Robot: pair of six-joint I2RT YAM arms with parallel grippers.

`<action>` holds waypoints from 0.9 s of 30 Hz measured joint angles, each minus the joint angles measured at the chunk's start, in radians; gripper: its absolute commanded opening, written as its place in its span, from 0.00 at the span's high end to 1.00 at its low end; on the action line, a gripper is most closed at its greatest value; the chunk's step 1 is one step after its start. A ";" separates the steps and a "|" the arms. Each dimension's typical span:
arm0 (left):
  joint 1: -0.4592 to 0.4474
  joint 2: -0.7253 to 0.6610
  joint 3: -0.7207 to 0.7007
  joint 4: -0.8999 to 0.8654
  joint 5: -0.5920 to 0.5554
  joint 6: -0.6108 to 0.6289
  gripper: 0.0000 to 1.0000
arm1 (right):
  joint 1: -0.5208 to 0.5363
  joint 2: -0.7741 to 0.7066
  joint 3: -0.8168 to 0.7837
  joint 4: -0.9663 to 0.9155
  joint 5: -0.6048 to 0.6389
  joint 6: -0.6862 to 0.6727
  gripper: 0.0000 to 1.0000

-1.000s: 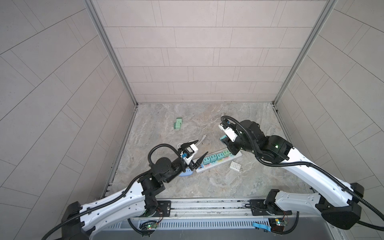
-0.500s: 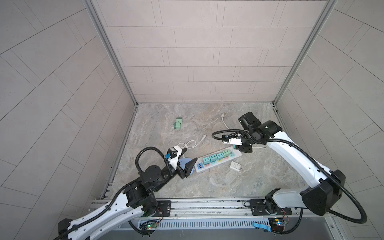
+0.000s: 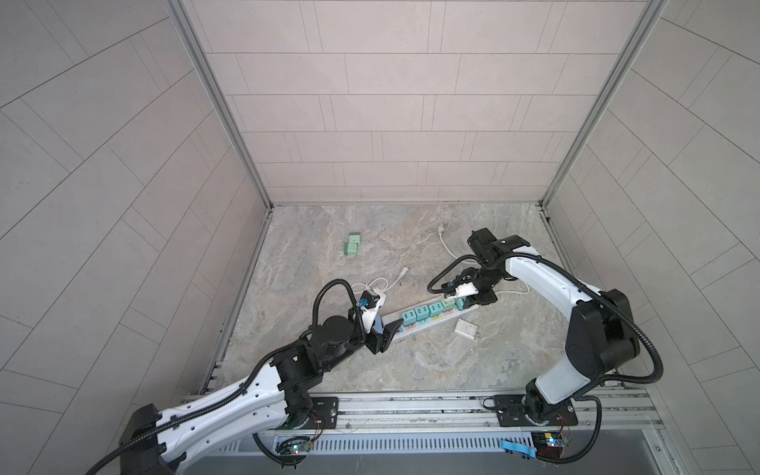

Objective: Insert plugs into power strip
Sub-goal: Insert the plug into the socket.

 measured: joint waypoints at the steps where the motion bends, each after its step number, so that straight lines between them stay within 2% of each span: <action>1: 0.003 0.006 0.003 0.002 -0.003 0.001 0.25 | 0.000 0.014 -0.002 0.008 -0.004 -0.011 1.00; 9: 0.010 0.006 0.010 0.002 -0.027 0.004 0.25 | -0.017 0.071 0.029 0.026 -0.023 -0.063 1.00; 27: 0.015 -0.035 0.010 0.002 -0.036 0.004 0.25 | -0.053 0.072 0.025 0.097 -0.070 -0.122 1.00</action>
